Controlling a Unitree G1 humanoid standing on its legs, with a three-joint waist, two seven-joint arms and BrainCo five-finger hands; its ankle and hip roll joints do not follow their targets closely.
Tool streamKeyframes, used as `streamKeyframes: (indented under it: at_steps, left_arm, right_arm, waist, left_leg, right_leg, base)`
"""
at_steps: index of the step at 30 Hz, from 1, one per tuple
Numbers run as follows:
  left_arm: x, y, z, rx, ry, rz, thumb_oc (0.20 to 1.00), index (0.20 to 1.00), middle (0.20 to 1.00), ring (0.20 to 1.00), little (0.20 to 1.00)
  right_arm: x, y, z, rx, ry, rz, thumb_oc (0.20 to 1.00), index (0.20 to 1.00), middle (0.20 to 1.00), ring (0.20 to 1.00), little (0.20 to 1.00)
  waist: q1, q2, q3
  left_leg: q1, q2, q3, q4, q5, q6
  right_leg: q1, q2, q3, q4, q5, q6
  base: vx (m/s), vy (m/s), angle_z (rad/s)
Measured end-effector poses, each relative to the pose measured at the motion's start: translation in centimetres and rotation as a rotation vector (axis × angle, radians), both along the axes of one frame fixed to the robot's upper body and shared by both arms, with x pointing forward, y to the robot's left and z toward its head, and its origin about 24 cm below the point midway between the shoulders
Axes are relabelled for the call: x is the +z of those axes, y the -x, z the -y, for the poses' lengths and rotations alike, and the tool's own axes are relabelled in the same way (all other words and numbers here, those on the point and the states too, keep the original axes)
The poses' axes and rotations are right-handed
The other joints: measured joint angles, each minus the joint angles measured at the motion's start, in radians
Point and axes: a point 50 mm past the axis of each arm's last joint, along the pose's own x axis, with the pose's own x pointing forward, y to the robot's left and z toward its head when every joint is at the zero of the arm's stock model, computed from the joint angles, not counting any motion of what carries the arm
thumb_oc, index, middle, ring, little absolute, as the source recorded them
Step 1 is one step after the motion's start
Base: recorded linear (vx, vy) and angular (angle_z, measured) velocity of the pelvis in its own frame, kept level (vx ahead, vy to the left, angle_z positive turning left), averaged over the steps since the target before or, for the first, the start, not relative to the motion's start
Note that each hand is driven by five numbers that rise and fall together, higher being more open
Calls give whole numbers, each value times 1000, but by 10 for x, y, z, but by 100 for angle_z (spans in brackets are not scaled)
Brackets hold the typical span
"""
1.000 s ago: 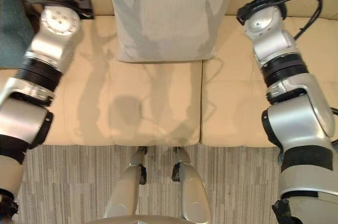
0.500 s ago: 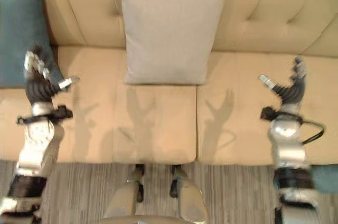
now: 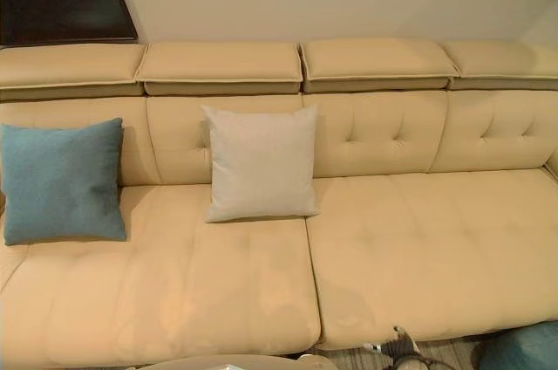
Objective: Pick up all the scattered cushions and arrange them neatly on the sofa.
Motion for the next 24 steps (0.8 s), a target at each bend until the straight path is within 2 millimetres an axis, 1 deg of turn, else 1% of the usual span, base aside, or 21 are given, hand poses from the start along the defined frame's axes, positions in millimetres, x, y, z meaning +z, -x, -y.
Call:
streamKeyframes:
  at_steps: [2, 4, 5, 6, 7, 8, 9, 10, 11, 12, 13, 15, 16, 17, 18, 19, 20, 21, 22, 23, 24]
  left_arm:
    - [2, -13, 2, -40, 3, 49, 1000, 1000, 1000, 1000, 1000]
    - [3, -28, 5, -69, 2, 81, 1000, 1000, 1000, 1000, 1000]
    - [3, -39, 8, -93, 5, 103, 1000, 1000, 1000, 1000, 1000]
    - [5, -52, 14, -109, 18, 143, 1000, 1000, 1000, 1000, 1000]
    - [5, -59, 18, -112, 28, 158, 1000, 1000, 1000, 1000, 1000]
    - [5, -65, 24, -114, 42, 176, 1000, 1000, 1000, 1000, 1000]
    - [3, -66, 34, -114, 68, 182, 1000, 1000, 1000, 1000, 1000]
    - [4, -73, 37, -118, 76, 200, 1000, 1000, 1000, 1000, 1000]
    - [7, -88, 41, -138, 80, 237, 1000, 1000, 1000, 1000, 1000]
    - [9, -94, 43, -158, 84, 257, 1000, 1000, 1000, 1000, 1000]
    - [12, -101, 41, -176, 78, 283, 1000, 1000, 1000, 1000, 1000]
    - [12, -101, 39, -177, 70, 276, 1000, 1000, 1000, 1000, 1000]
    - [12, -100, 40, -192, 69, 267, 1000, 1000, 1000, 1000, 1000]
    - [11, -99, 41, -213, 69, 260, 1000, 1000, 1000, 1000, 1000]
    - [11, -99, 39, -226, 61, 257, 1000, 1000, 1000, 1000, 1000]
    - [11, -94, 33, -233, 46, 240, 1000, 1000, 1000, 1000, 1000]
    - [11, -91, 31, -231, 41, 227, 1000, 1000, 1000, 1000, 1000]
    - [10, -87, 30, -230, 47, 215, 1000, 1000, 1000, 1000, 1000]
    - [10, -87, 29, -230, 43, 214, 1000, 1000, 1000, 1000, 1000]
    - [11, -82, 19, -219, 21, 202, 1000, 1000, 1000, 1000, 1000]
    - [11, -73, 8, -195, -4, 175, 1000, 1000, 1000, 1000, 1000]
  right_arm:
    - [0, 4, 0, -8, -2, 0, 1000, 1000, 1000, 1000, 1000]
    - [1, -4, 0, 1, -2, 13, 1000, 1000, 1000, 1000, 1000]
    - [2, -14, 0, 9, 2, 37, 1000, 1000, 1000, 1000, 1000]
    - [7, -28, 5, 29, 18, 73, 1000, 1000, 1000, 1000, 1000]
    - [12, -40, 10, 40, 32, 106, 1000, 1000, 1000, 1000, 1000]
    - [16, -53, 11, 71, 44, 134, 1000, 1000, 1000, 1000, 1000]
    - [23, -74, 10, 111, 47, 189, 1000, 1000, 1000, 1000, 1000]
    - [25, -80, 10, 114, 50, 201, 1000, 1000, 1000, 1000, 1000]
    - [25, -80, 10, 112, 50, 197, 1000, 1000, 1000, 1000, 1000]
    - [22, -76, 9, 104, 45, 179, 1000, 1000, 1000, 1000, 1000]
    - [20, -76, 2, 101, 27, 172, 1000, 1000, 1000, 1000, 1000]
    - [15, -72, -4, 94, 9, 159, 1000, 1000, 1000, 1000, 1000]
    - [14, -69, -5, 93, 6, 152, 1000, 1000, 1000, 1000, 1000]
    - [13, -66, -5, 91, 6, 140, 1000, 1000, 1000, 1000, 1000]
    - [11, -62, -8, 89, 1, 125, 1000, 1000, 1000, 1000, 1000]
    - [8, -62, -14, 90, -10, 114, 1000, 1000, 1000, 1000, 1000]
    - [9, -67, -17, 110, -12, 119, 1000, 1000, 1000, 1000, 1000]
    - [10, -71, -17, 131, -5, 116, 1000, 1000, 1000, 1000, 1000]
    - [10, -70, -17, 136, -3, 112, 1000, 1000, 1000, 1000, 1000]
    - [10, -72, -17, 144, -5, 114, 1000, 1000, 1000, 1000, 1000]
    - [13, -81, -17, 159, -1, 141, 1000, 1000, 1000, 1000, 1000]
  waist:
    - [-4, 5, 9]
    - [-2, 7, 31]
    - [0, 2, 48]
    - [2, 3, 74]
    - [0, 7, 83]
    - [-5, 6, 93]
    - [-3, 6, 93]
    - [-18, 11, 96]
    - [-47, 17, 97]
    - [-56, 27, 96]
    - [-54, -6, 100]
    - [-55, -48, 110]
    - [-60, -54, 111]
    - [-61, -55, 112]
    - [-56, -65, 120]
    - [-34, -66, 123]
    - [-16, -46, 137]
    - [-8, -8, 160]
    - [-5, 2, 165]
    - [7, 0, 162]
    - [39, 2, 157]
  left_leg:
    - [6, 5, -1, 1, 1, 1]
    - [2, 3, -13, 56, -5, -14]
    - [-16, -5, -48, 107, -20, -31]
    - [-42, -15, -128, 152, -27, -42]
    - [-60, -28, -169, 173, -30, -46]
    - [-74, -64, -244, 237, -74, -54]
    - [-64, -115, -353, 331, -154, -51]
    - [-50, -118, -372, 338, -178, -41]
    - [-31, -110, -371, 283, -193, -34]
    - [-7, -110, -347, 215, -196, 13]
    - [16, -130, -312, 150, -153, 41]
    - [18, -189, -263, 136, -122, 83]
    - [5, -211, -236, 143, -113, 103]
    - [-13, -227, -216, 151, -107, 117]
    - [-32, -242, -164, 163, -100, 132]
    - [-45, -244, -101, 153, -87, 155]
    - [-60, -221, -55, 157, -84, 162]
    - [-62, -191, -31, 149, -74, 174]
    - [-63, -183, -26, 145, -66, 178]
    - [-56, -167, 19, 122, -46, 183]
    - [-57, -144, 67, 106, -36, 177]
  right_leg:
    - [6, 6, 1, -1, 0, -4]
    - [2, 10, 20, -1, -8, -21]
    - [1, 6, 36, -1, -2, -38]
    - [-15, -4, 52, -3, 11, -56]
    - [-33, -16, 57, -3, 24, -62]
    - [-48, -35, 88, -3, 48, -56]
    - [-79, -53, 151, 2, 85, -49]
    - [-92, -58, 167, 3, 96, -40]
    - [-101, -63, 171, 3, 107, -23]
    - [-114, -64, 172, 7, 116, -9]
    - [-137, -88, 196, 18, 112, -1]
    - [-172, -146, 208, 21, 102, 13]
    - [-194, -167, 223, 22, 70, 58]
    - [-211, -185, 225, 23, 42, 90]
    - [-248, -205, 242, 41, 34, 111]
    - [-314, -208, 217, 122, 23, 131]
    - [-354, -192, 150, 191, 17, 133]
    - [-362, -171, 55, 297, -14, 133]
    - [-351, -170, 19, 357, -40, 129]
    - [-316, -158, -3, 524, -116, 110]
    - [-278, -148, -48, 668, -190, 91]
  base:
    - [-136, -46, 0]
    - [-196, -1, -18]
    - [-200, 39, -51]
    - [-242, 113, -59]
    - [-243, 157, -70]
    - [-189, 193, -118]
    - [-158, 241, -119]
    - [-132, 240, -88]
    - [-160, 249, -13]
    - [-152, 210, -22]
    - [-195, 227, -54]
    - [-270, 246, -81]
    - [-298, 222, -75]
    - [-340, 185, -70]
    - [-295, 109, -96]
    - [-289, 110, -128]
    - [-225, 95, -141]
    - [-212, 74, -100]
    - [-315, 44, -84]
    - [-337, -21, -101]
    - [-263, -35, -157]
